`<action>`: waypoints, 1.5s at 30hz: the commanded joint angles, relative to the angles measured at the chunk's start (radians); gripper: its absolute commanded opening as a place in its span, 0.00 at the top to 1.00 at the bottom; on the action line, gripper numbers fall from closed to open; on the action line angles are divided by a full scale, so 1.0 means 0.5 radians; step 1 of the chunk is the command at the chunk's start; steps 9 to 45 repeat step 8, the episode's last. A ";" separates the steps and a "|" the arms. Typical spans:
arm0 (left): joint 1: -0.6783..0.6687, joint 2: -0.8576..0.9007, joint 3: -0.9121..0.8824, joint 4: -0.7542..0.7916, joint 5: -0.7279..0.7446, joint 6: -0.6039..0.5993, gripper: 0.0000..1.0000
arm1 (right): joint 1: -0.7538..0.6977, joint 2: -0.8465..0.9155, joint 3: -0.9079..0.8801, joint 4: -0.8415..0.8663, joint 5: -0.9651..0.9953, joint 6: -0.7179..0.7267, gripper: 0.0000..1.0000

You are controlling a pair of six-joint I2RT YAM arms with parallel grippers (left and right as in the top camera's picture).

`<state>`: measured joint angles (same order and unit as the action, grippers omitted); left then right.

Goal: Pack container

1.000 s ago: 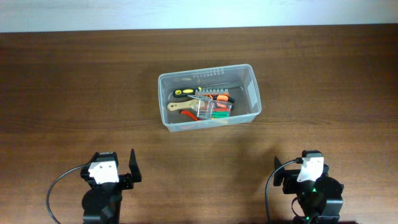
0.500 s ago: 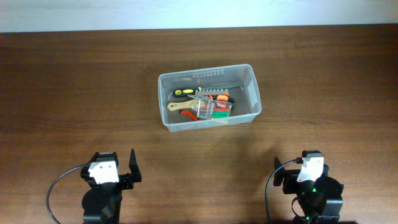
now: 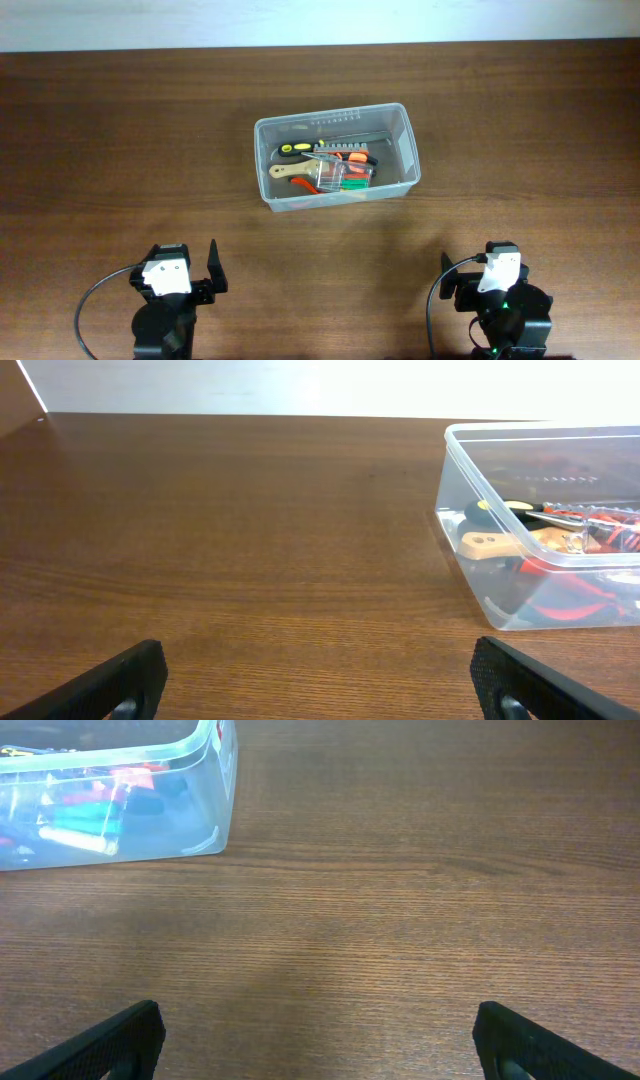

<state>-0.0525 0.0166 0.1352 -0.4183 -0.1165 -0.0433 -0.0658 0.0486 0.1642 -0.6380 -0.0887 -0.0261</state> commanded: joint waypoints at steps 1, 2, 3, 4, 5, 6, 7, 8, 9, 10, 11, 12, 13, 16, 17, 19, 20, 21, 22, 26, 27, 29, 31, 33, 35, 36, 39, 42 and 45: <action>-0.008 -0.021 -0.026 0.014 -0.021 -0.004 0.01 | -0.017 -0.023 -0.011 0.008 -0.016 0.018 0.01; -0.008 -0.021 -0.026 0.014 -0.021 -0.004 0.01 | -0.017 -0.023 -0.011 0.008 -0.016 0.018 0.01; -0.008 -0.021 -0.026 0.014 -0.021 -0.004 0.01 | -0.017 -0.023 -0.011 0.008 -0.016 0.018 0.02; -0.008 -0.021 -0.026 0.014 -0.021 -0.004 0.01 | -0.017 -0.023 -0.011 0.008 -0.016 0.018 0.01; -0.008 -0.021 -0.026 0.013 -0.021 -0.004 0.01 | -0.017 -0.023 -0.011 0.008 -0.016 0.018 0.01; -0.008 -0.021 -0.026 0.013 -0.021 -0.004 0.01 | -0.017 -0.023 -0.011 0.008 -0.016 0.018 0.02; -0.008 -0.021 -0.026 0.014 -0.021 -0.004 0.01 | -0.017 -0.023 -0.011 0.008 -0.016 0.018 0.01; -0.008 -0.021 -0.026 0.014 -0.021 -0.004 0.01 | -0.017 -0.023 -0.011 0.008 -0.016 0.018 0.01; -0.008 -0.021 -0.026 0.014 -0.021 -0.004 0.01 | -0.017 -0.023 -0.011 0.008 -0.016 0.018 0.01; -0.008 -0.021 -0.026 0.014 -0.021 -0.004 0.01 | -0.017 -0.023 -0.011 0.008 -0.016 0.018 0.01; -0.008 -0.021 -0.026 0.014 -0.021 -0.004 0.01 | -0.017 -0.023 -0.011 0.008 -0.016 0.018 0.01; -0.008 -0.021 -0.026 0.014 -0.021 -0.004 0.01 | -0.017 -0.023 -0.011 0.008 -0.016 0.018 0.01; -0.008 -0.021 -0.026 0.014 -0.021 -0.004 0.01 | -0.017 -0.023 -0.011 0.008 -0.016 0.018 0.01; -0.008 -0.021 -0.026 0.014 -0.021 -0.004 0.01 | -0.017 -0.023 -0.011 0.008 -0.016 0.018 0.01; -0.008 -0.021 -0.026 0.014 -0.021 -0.004 0.01 | -0.017 -0.023 -0.011 0.008 -0.016 0.018 0.01; -0.008 -0.021 -0.026 0.014 -0.021 -0.004 0.01 | -0.017 -0.023 -0.011 0.008 -0.016 0.018 0.01; -0.008 -0.021 -0.026 0.014 -0.021 -0.004 0.01 | -0.017 -0.023 -0.011 0.008 -0.016 0.018 0.01; -0.008 -0.021 -0.026 0.014 -0.021 -0.004 0.01 | -0.017 -0.023 -0.011 0.008 -0.016 0.018 0.01; -0.008 -0.021 -0.026 0.014 -0.021 -0.004 0.01 | -0.017 -0.023 -0.011 0.008 -0.016 0.018 0.01; -0.008 -0.021 -0.026 0.014 -0.021 -0.004 0.01 | -0.017 -0.023 -0.011 0.008 -0.016 0.018 0.01; -0.008 -0.021 -0.026 0.014 -0.021 -0.004 0.01 | -0.017 -0.023 -0.011 0.008 -0.016 0.018 0.01; -0.008 -0.021 -0.026 0.014 -0.021 -0.004 0.01 | -0.017 -0.023 -0.011 0.008 -0.016 0.018 0.01; -0.008 -0.021 -0.026 0.014 -0.021 -0.004 0.01 | -0.017 -0.023 -0.011 0.008 -0.016 0.018 0.01; -0.008 -0.021 -0.026 0.014 -0.021 -0.004 0.01 | -0.017 -0.023 -0.011 0.008 -0.016 0.018 0.01; -0.008 -0.021 -0.026 0.014 -0.021 -0.004 0.01 | -0.017 -0.023 -0.011 0.008 -0.016 0.018 0.01; -0.008 -0.021 -0.026 0.014 -0.021 -0.004 0.01 | -0.017 -0.023 -0.011 0.008 -0.016 0.018 0.01; -0.008 -0.021 -0.026 0.014 -0.021 -0.004 0.01 | -0.017 -0.023 -0.011 0.008 -0.016 0.018 0.01; -0.008 -0.021 -0.026 0.014 -0.021 -0.004 0.01 | -0.017 -0.023 -0.011 0.008 -0.016 0.018 0.01; -0.008 -0.021 -0.026 0.014 -0.021 -0.004 0.01 | -0.017 -0.023 -0.011 0.008 -0.016 0.018 0.01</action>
